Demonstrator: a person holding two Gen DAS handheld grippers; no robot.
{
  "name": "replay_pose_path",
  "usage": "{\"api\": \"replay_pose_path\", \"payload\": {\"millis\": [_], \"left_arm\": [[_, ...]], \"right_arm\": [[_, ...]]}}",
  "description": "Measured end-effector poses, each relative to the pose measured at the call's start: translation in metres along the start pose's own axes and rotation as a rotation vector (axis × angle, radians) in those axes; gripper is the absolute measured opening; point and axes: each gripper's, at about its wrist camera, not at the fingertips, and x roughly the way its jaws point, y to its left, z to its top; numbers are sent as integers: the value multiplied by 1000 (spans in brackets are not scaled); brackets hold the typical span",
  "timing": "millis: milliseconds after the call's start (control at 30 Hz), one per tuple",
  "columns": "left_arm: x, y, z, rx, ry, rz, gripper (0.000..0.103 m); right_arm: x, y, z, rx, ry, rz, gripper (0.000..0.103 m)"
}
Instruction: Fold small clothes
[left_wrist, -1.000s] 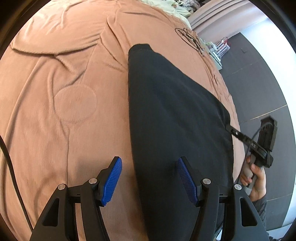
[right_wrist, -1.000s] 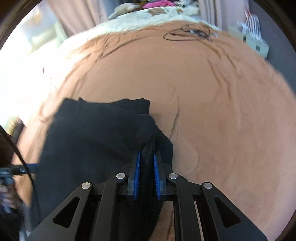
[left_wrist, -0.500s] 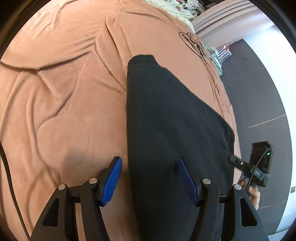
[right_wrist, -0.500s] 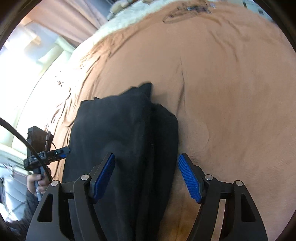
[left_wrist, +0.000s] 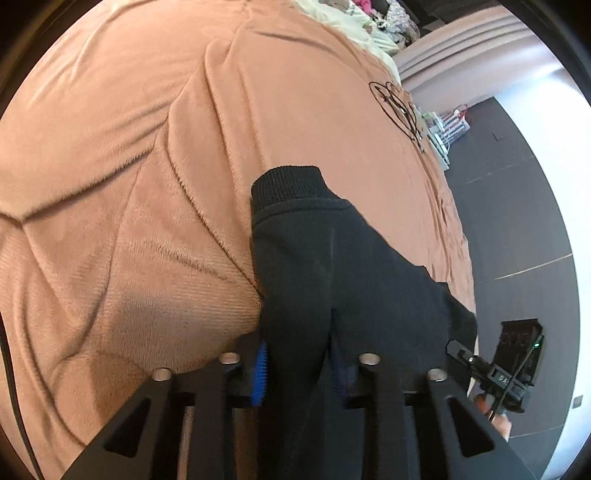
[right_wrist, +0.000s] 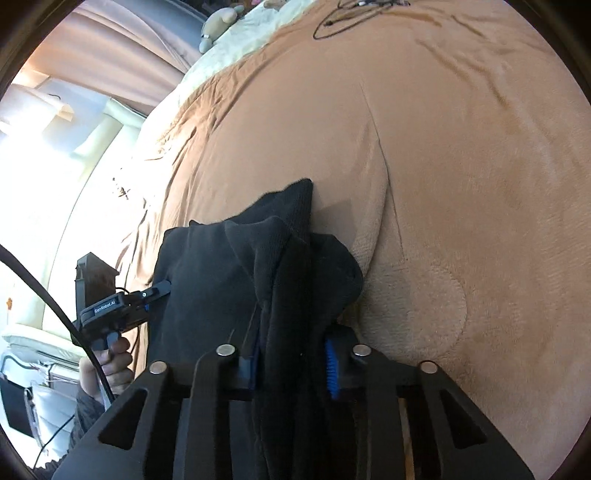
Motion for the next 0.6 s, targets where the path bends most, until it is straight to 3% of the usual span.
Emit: {"api": "replay_pose_path", "payload": {"millis": [300,600], "left_arm": [[-48,-43,-4,61,-69,-12,21],[-119,-101,-31,166,-170,-69,20]], "right_arm": [[-52,52,-28,-119,-102,-1,16],[-125,69,-78,-181,-215,43,16]]}}
